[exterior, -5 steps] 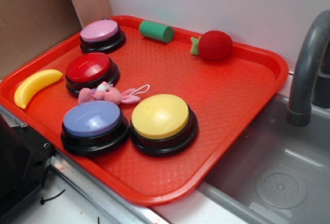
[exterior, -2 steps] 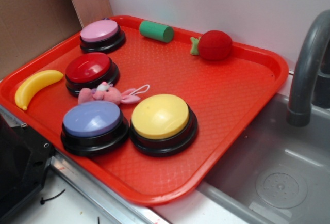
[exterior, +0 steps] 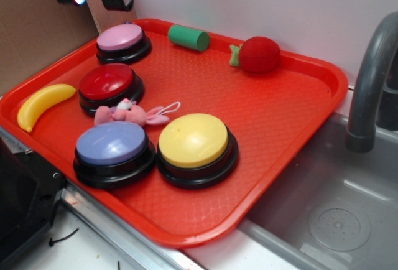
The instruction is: Push the pink button.
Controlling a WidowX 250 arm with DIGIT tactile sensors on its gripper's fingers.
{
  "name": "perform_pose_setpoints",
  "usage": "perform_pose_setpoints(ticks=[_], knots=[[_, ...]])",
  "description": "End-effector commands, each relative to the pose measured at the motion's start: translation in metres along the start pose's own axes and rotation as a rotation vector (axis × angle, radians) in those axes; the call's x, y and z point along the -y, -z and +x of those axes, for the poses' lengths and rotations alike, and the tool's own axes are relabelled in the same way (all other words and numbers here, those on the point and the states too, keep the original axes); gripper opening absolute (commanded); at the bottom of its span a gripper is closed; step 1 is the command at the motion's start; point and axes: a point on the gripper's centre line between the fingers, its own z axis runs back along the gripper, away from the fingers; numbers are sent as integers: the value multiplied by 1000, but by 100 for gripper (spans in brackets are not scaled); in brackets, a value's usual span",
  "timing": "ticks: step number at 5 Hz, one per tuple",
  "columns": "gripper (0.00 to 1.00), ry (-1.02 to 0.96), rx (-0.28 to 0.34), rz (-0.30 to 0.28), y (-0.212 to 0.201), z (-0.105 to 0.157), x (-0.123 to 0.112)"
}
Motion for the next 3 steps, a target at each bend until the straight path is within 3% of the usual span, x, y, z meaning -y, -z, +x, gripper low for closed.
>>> perform_pose_setpoints(ticks=[1, 3], knots=[[100, -45, 42, 58, 16, 37, -17], [100, -84, 47, 49, 36, 47, -43]])
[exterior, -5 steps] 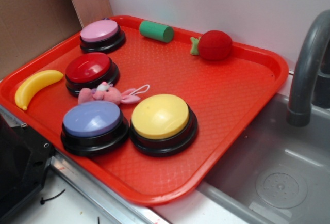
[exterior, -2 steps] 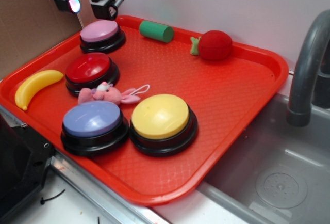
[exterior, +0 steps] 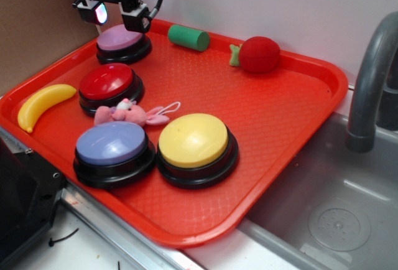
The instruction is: Push the pink button.
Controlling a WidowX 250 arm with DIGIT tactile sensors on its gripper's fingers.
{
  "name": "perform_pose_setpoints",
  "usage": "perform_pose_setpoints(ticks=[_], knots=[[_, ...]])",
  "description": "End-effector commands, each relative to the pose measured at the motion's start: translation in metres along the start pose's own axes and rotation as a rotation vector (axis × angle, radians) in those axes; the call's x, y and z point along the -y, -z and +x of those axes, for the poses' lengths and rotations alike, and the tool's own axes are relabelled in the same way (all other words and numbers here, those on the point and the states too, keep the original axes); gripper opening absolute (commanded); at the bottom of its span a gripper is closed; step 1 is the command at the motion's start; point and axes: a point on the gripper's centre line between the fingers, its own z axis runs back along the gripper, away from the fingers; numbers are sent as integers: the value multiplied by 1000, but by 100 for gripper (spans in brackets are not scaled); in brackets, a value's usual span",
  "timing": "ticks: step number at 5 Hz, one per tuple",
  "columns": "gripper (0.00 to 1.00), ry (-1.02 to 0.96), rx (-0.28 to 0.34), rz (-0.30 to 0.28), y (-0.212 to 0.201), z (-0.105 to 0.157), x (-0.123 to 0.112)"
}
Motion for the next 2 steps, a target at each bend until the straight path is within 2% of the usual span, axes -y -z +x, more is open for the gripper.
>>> perform_pose_setpoints(ticks=[1, 2], knots=[[100, -16, 52, -1, 13, 15, -15], [100, -8, 26, 0, 26, 10, -12]])
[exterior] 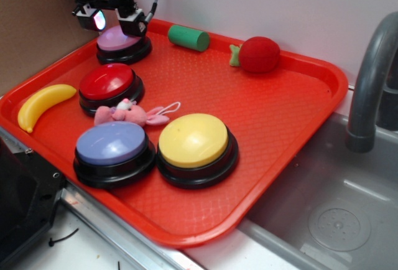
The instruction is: Push the pink button.
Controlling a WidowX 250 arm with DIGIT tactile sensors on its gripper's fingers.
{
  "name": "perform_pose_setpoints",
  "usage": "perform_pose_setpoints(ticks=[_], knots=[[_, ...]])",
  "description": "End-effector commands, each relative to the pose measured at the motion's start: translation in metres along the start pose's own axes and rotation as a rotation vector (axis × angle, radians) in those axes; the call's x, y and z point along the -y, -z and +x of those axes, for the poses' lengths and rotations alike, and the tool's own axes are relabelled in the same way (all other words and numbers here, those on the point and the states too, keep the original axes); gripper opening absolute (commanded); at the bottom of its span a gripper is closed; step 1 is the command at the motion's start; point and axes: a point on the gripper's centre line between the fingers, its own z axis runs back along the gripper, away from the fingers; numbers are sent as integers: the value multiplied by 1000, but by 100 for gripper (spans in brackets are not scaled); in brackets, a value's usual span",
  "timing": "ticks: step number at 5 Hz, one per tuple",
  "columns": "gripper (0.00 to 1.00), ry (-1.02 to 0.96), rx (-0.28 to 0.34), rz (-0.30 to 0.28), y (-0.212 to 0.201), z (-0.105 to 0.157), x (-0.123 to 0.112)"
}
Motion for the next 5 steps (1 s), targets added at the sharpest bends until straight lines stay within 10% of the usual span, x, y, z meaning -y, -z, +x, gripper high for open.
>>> perform_pose_setpoints(ticks=[1, 5], knots=[[100, 10, -16, 2, 1, -4, -5], [100, 21, 19, -53, -86, -14, -3]])
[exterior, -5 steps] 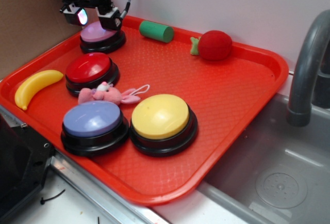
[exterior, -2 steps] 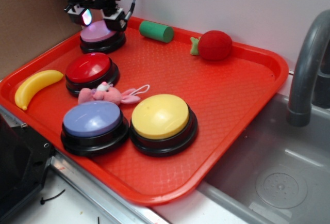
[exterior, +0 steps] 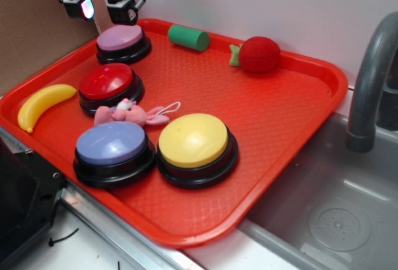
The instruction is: Push the pink button.
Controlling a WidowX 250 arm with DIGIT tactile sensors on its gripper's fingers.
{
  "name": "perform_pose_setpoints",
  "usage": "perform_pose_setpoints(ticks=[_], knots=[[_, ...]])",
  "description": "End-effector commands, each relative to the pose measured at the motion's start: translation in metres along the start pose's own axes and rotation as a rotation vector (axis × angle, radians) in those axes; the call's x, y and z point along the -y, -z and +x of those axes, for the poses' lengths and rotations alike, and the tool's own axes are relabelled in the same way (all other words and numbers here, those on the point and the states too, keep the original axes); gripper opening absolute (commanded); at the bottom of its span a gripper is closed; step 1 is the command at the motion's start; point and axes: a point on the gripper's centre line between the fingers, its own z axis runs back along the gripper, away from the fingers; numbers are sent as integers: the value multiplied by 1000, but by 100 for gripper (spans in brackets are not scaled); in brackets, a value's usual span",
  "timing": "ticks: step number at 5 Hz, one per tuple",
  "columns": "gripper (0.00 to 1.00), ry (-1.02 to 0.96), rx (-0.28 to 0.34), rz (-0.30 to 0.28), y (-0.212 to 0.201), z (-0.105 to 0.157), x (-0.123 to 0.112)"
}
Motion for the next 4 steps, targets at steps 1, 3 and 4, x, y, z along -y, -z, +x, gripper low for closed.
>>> perform_pose_setpoints(ticks=[1, 3, 4], knots=[[100, 25, 119, 2, -50, 7, -7], [100, 49, 192, 47, -71, 0, 0], [100, 50, 199, 38, -80, -1, 6]])
